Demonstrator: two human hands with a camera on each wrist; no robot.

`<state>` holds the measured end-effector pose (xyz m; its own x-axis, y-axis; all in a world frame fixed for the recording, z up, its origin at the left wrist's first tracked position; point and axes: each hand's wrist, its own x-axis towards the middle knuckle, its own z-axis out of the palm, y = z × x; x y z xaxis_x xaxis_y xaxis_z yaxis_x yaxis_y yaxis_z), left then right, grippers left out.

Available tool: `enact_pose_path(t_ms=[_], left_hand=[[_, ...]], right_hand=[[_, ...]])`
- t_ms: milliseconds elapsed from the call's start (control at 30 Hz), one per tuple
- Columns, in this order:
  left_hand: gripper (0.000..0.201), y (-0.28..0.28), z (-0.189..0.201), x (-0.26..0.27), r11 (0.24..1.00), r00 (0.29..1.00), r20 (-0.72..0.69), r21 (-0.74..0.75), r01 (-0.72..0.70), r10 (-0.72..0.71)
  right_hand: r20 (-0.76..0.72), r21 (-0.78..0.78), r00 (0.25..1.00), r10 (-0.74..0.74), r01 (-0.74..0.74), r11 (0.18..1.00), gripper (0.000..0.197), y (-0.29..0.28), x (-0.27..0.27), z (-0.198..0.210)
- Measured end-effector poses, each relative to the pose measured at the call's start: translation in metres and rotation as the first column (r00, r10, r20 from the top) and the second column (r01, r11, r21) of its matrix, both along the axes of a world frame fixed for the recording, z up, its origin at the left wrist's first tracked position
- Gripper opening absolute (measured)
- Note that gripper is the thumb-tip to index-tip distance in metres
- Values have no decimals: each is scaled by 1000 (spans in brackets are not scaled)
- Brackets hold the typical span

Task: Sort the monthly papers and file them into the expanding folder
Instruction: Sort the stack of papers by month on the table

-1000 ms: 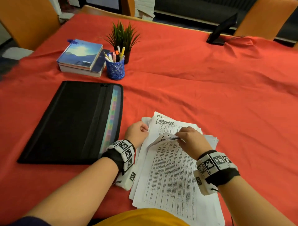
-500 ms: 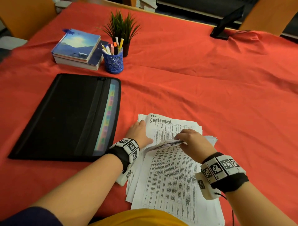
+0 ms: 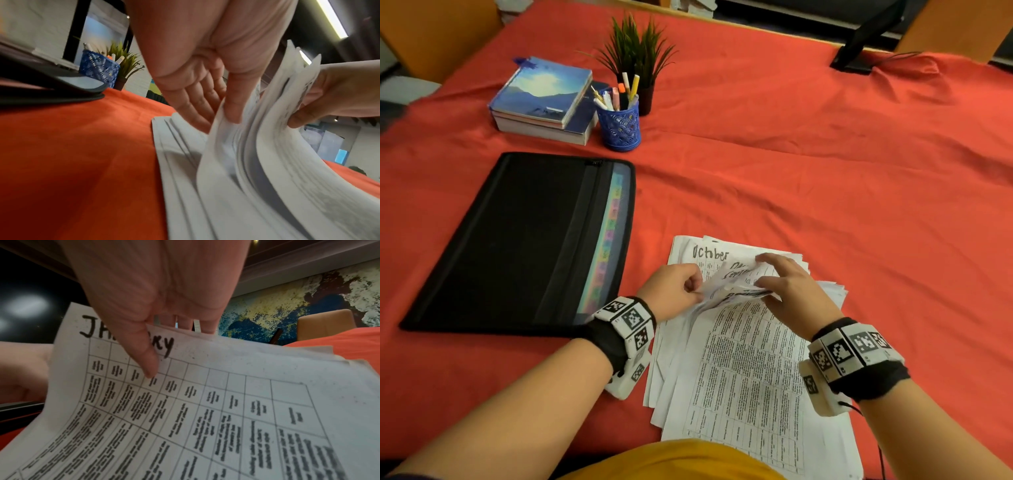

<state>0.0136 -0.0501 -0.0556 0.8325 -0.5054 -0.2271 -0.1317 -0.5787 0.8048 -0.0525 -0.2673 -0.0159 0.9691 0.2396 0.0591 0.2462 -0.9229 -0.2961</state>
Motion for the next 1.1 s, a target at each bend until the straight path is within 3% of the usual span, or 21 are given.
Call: enact_pose_path(t_ms=[233,433,600,767,900,1033,1100], left_hand=[[25,-7,-7,-1,989,990,-93,-92,-112,103],[52,-7,-9,7,960,952,-245,-167,-226,182],[35,2,-10,17,957,931,-299,-134,-258,210],[23,1,-6,18,958,946,-255,-150,-245,202],[25,-7,0,15,960,942,-294,-175,-217,159],[17,-7,-1,15,949,942,-275,-193,-248,190],[23,-4,-3,17,943,939,-244,-171,-287,241]], right_hand=[[-46,85,999,2,2,996,21,1,-4,-6],[-43,103,999,-14,18,994,19,-3,-6,-6],[52,86,997,52,-56,995,33,-4,-9,-3],[24,119,999,32,-35,992,32,-5,-10,-1],[-41,161,999,-30,36,986,26,-3,-6,-2],[-10,160,1000,18,-16,987,24,-3,-4,-2],[4,156,999,45,-45,987,25,-4,-5,1]])
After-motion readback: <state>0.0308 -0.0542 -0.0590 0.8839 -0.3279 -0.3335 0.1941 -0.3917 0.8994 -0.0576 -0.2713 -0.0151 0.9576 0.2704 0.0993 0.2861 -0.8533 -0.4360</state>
